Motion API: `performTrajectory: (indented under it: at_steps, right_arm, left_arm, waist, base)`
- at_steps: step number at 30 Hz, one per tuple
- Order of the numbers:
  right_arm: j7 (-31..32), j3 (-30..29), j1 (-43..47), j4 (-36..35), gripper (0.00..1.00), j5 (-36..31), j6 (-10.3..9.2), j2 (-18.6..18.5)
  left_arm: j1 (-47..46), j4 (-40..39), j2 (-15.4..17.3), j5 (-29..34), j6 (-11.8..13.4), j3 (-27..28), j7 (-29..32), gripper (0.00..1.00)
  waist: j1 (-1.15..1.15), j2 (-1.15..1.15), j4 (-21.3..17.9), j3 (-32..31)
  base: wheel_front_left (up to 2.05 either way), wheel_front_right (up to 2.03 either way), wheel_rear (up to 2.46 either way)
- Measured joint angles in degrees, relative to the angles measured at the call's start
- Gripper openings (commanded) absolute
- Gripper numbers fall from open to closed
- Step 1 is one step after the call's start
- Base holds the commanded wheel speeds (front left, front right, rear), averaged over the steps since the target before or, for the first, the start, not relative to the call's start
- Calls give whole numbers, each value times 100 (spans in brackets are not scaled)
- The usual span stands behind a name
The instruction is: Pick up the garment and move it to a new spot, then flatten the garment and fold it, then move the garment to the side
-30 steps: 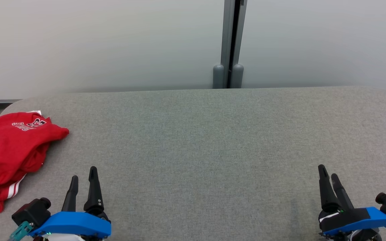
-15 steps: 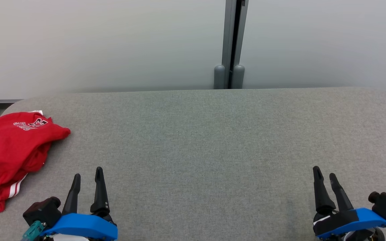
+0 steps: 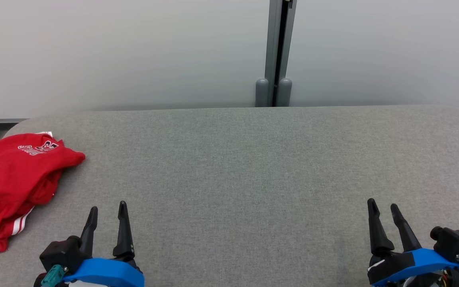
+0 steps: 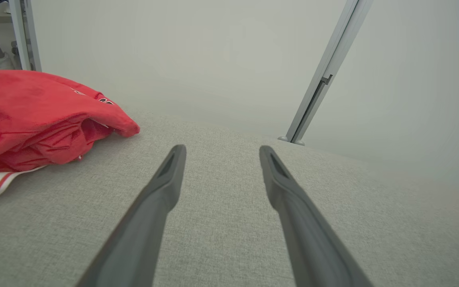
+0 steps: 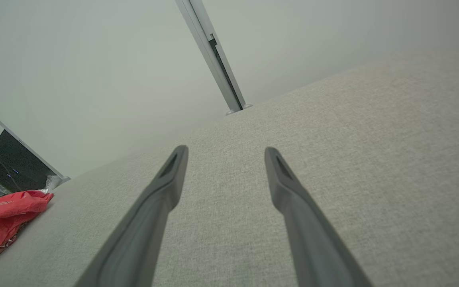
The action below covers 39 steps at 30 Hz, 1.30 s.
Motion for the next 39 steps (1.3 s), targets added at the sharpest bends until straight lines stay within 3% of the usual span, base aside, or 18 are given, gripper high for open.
performTrajectory:
  at_steps: [39]
  right_arm:
    - [-344,31,3,156,100,-1752,2,-10]
  left_arm:
    - [-21,537,70,1360,183,-172,-411,100]
  waist:
    - [0,0,76,-51]
  base:
    - [0,0,0]
